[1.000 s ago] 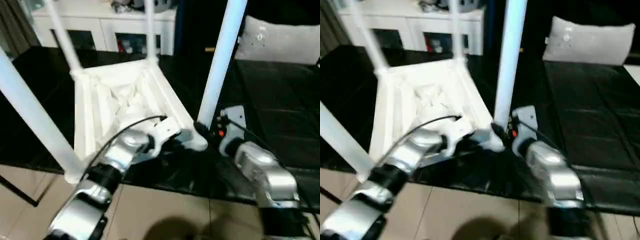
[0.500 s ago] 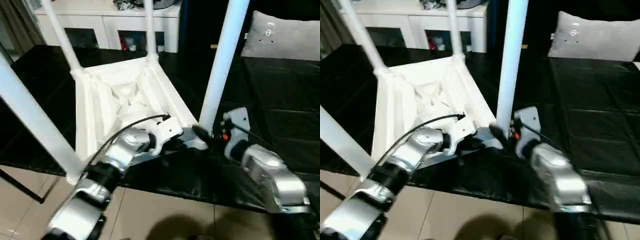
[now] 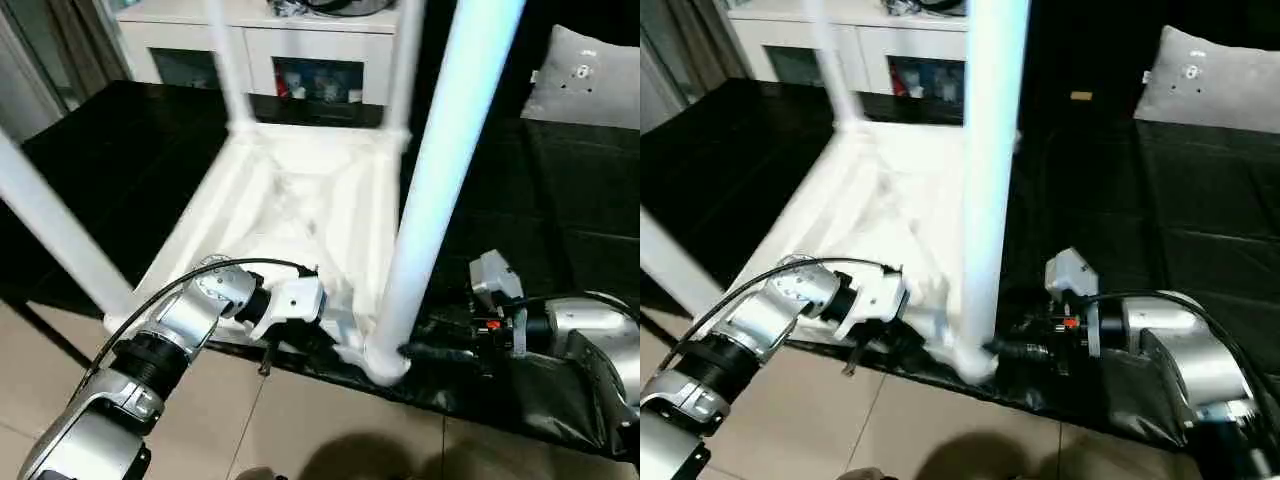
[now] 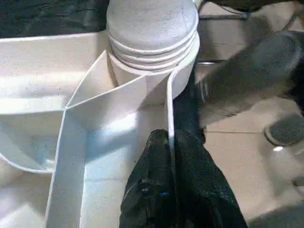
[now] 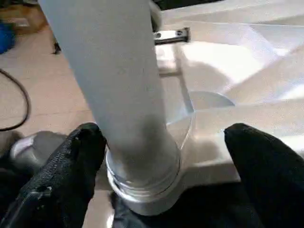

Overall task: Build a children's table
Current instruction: Rotate leg to tighten

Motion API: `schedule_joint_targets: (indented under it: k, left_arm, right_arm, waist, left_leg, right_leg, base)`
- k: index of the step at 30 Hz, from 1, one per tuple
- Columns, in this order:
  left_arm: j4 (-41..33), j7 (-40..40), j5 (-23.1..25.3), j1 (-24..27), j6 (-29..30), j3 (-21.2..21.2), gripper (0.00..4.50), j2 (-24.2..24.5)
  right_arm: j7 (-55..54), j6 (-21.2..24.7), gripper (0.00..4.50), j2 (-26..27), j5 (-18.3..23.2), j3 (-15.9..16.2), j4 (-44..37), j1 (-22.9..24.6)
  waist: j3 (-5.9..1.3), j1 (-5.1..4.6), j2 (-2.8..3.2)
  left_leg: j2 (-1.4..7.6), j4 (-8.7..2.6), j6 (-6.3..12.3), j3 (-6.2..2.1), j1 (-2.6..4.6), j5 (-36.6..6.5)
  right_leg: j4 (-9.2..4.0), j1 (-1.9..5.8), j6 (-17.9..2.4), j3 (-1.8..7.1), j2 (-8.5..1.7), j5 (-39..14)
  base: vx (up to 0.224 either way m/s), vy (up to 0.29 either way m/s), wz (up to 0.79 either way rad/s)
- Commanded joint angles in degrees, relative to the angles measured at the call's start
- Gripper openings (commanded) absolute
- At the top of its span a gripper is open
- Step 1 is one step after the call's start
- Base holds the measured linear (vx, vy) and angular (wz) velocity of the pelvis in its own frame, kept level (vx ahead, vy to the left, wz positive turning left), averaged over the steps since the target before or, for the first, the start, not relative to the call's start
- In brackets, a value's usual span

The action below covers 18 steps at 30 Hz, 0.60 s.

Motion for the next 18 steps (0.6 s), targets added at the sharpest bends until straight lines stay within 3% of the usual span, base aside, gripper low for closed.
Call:
schedule_joint_targets:
  k: [1, 3, 6, 10, 13, 18]
  left_arm:
    - [-2.12, -2.36, -0.21, -0.59, -2.04, -1.47, 0.0, -0.06]
    - [-2.41, -2.76, -0.13, -0.32, -1.99, -1.24, 0.0, 0.09]
    - [-3.08, -2.85, -0.32, 0.13, -1.39, -1.02, 0.0, 0.28]
    - [-3.28, -2.08, -0.59, 0.51, -1.37, -0.81, 0.0, 0.66]
    - [-3.1, -1.77, -0.84, 0.12, -0.96, -0.54, 0.0, 0.48]
    - [-1.66, -0.87, -0.03, -0.23, -1.57, -0.35, 0.0, 0.44]
  right_arm:
    - [2.05, -0.34, 4.03, -0.02, 0.91, 0.57, 0.86, -1.36]
    - [3.83, -0.48, 3.79, 0.39, 1.8, 1.18, 2.1, -2.31]
    - [5.9, -0.45, 3.62, 0.24, 2.13, 2.02, 2.94, -3.27]
    - [8.41, 0.04, 3.22, 0.25, 2.71, 3.38, 3.78, -4.4]
    - [9.42, 0.45, 2.97, 0.77, 2.65, 4.64, 3.9, -4.69]
    - [10.56, 0.35, 2.59, 1.07, 1.76, 6.2, 5.38, -5.32]
  waist:
    - [-3.51, 0.02, -1.79]
    - [-3.51, 0.02, -1.42]
    - [-3.53, -0.16, -2.2]
    - [-3.59, -0.15, -1.93]
    - [-3.84, 0.06, -1.99]
    - [-3.72, 0.07, -2.04]
  left_leg:
    - [2.52, -3.98, 5.34, -0.45, 0.32, -10.73]
    - [2.58, -4.0, 4.87, -0.53, 0.38, -10.95]
    - [2.63, -4.11, 4.27, -0.55, 0.46, -11.45]
    - [2.66, -4.08, 4.53, -0.6, 0.35, -10.69]
    - [2.71, -3.92, 4.99, -0.57, 0.23, -8.78]
    - [2.63, -3.92, 4.68, -0.49, 0.3, -9.49]
  right_leg:
    - [-3.95, 3.2, -8.91, 3.01, -3.84, -23.1]
    - [-4.19, 3.12, -8.16, 3.0, -3.87, -24.44]
    - [-4.06, 3.17, -8.2, 3.08, -3.76, -24.01]
    - [-3.97, 3.19, -8.21, 3.07, -3.75, -23.49]
    - [-3.35, 3.24, -9.57, 3.17, -3.65, -19.29]
    - [-3.59, 3.22, -9.44, 3.13, -3.68, -20.83]
  base:
    - [0.0, 0.0, 0.0]
    - [0.0, 0.0, 0.0]
    - [0.0, 0.0, 0.0]
    - [0.0, 0.0, 0.0]
    - [0.0, 0.0, 0.0]
    - [0.0, 0.0, 0.0]
